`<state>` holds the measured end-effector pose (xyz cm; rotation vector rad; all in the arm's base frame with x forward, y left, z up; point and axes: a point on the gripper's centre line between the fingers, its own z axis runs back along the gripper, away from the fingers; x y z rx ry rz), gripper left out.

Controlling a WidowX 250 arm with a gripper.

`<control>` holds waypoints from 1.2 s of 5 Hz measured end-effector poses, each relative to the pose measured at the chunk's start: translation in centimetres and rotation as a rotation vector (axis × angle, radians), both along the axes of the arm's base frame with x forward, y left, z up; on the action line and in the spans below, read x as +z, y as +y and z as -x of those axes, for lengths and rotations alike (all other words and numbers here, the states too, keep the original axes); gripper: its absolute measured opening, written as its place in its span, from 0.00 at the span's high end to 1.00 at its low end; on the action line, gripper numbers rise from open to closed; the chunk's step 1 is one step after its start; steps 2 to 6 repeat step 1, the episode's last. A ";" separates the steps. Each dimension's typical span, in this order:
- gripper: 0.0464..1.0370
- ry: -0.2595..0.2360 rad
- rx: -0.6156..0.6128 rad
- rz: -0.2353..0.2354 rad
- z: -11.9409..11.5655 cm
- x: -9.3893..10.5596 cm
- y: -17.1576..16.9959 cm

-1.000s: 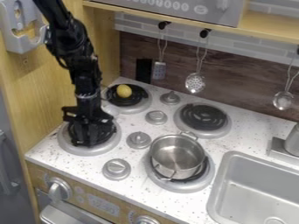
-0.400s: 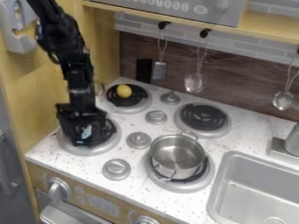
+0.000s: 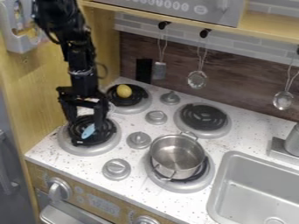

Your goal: Placed the object ontop of the left back burner

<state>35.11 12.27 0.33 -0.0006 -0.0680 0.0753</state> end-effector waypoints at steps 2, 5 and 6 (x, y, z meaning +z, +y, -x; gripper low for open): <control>0.04 0.004 -0.097 -0.028 -0.6 0.1 -1.9; 0.04 0.004 -0.097 -0.028 -0.6 0.1 -1.9; 0.04 0.004 -0.097 -0.028 -0.6 0.1 -1.9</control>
